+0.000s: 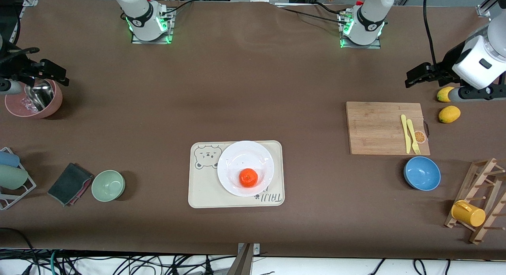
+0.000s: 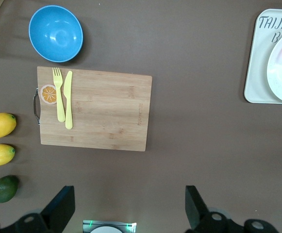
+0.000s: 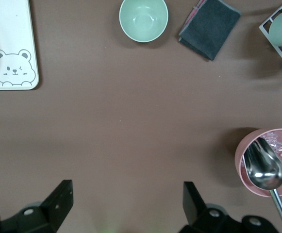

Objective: Place orange and plate with both arms

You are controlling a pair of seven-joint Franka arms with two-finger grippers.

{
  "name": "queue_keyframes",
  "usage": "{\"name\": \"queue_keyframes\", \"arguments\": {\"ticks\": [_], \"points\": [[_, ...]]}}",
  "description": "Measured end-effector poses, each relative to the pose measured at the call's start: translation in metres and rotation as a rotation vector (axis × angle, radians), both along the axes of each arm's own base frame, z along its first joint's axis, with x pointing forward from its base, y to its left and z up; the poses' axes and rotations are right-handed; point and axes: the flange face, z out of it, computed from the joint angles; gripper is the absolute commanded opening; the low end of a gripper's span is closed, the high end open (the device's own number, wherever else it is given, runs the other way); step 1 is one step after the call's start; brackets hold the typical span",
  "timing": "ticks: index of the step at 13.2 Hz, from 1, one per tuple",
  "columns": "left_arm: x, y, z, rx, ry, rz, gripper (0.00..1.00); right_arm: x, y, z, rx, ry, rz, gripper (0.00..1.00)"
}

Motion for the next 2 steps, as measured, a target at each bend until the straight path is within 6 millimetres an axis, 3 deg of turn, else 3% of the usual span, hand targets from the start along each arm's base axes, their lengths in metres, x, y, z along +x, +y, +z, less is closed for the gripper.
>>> {"name": "queue_keyframes", "arguments": {"ticks": [2], "points": [[0.0,0.0,0.0,0.0,0.0,0.0,1.0,0.0011,-0.0002,0.0007,0.002,-0.002,-0.007,1.0]]}}
